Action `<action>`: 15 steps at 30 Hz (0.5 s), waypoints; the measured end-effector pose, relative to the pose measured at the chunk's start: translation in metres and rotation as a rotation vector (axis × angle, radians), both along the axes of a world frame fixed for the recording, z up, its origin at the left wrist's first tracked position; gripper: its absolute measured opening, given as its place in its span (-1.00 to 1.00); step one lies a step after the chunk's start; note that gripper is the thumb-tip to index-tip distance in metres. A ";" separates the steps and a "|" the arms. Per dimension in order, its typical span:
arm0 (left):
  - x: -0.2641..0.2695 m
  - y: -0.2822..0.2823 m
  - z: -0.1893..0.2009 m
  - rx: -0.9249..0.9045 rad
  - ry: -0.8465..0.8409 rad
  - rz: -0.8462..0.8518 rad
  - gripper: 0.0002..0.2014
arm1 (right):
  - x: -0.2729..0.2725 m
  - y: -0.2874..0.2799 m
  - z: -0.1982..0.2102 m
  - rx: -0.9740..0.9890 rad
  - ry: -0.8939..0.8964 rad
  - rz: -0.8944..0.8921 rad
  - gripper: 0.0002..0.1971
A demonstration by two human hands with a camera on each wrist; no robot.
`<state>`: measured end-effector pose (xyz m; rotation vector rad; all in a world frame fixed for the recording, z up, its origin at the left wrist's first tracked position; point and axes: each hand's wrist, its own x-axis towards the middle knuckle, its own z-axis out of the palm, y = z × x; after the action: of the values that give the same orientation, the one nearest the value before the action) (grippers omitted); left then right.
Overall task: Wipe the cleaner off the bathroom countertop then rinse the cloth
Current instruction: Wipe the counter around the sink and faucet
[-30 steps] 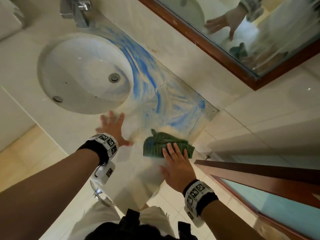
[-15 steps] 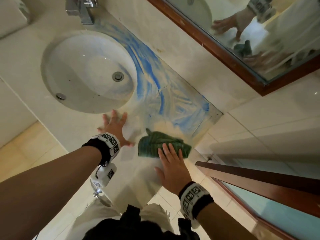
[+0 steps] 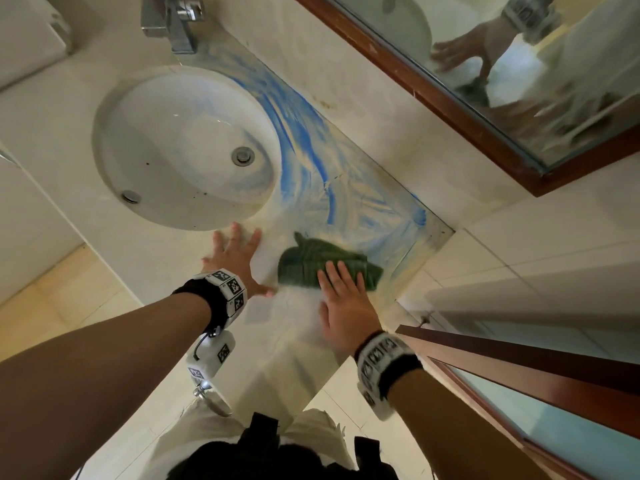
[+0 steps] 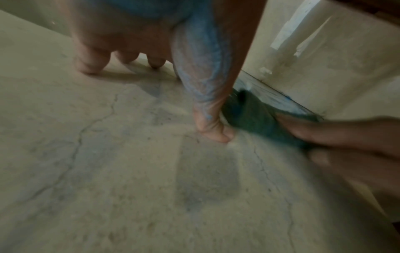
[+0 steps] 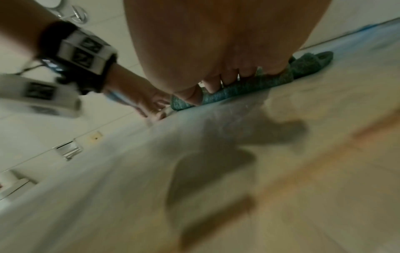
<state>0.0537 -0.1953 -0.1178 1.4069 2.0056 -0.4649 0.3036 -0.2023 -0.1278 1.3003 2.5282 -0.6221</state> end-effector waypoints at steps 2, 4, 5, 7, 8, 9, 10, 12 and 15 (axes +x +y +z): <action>-0.001 0.000 0.000 -0.005 0.010 -0.021 0.36 | 0.020 -0.025 0.000 -0.039 0.002 0.015 -0.40; -0.002 -0.001 0.000 -0.004 0.024 -0.053 0.34 | 0.026 -0.035 0.001 -0.063 -0.010 0.026 -0.41; -0.005 -0.001 0.000 -0.006 0.030 -0.075 0.33 | 0.024 -0.033 0.001 -0.060 -0.021 0.029 -0.41; -0.014 -0.002 0.003 -0.018 0.054 -0.140 0.27 | 0.011 -0.019 -0.001 -0.056 -0.028 0.036 -0.39; -0.019 -0.003 0.005 -0.015 0.067 -0.179 0.24 | 0.000 -0.008 0.000 -0.054 -0.018 0.038 -0.37; -0.025 -0.003 0.007 -0.004 0.073 -0.209 0.20 | -0.012 0.005 0.000 -0.053 -0.006 0.030 -0.37; -0.029 -0.005 0.008 0.010 0.073 -0.222 0.18 | -0.024 0.018 0.001 -0.062 -0.004 0.015 -0.38; -0.034 -0.008 0.008 0.030 0.067 -0.204 0.19 | -0.045 0.035 0.005 -0.078 -0.031 -0.018 -0.38; -0.036 -0.015 0.006 0.005 0.042 -0.132 0.28 | -0.047 0.022 0.008 -0.085 -0.068 -0.062 -0.37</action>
<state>0.0180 -0.2100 -0.1115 1.5507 1.9554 -0.5521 0.2570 -0.1805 -0.1195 1.3504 2.3885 -0.6789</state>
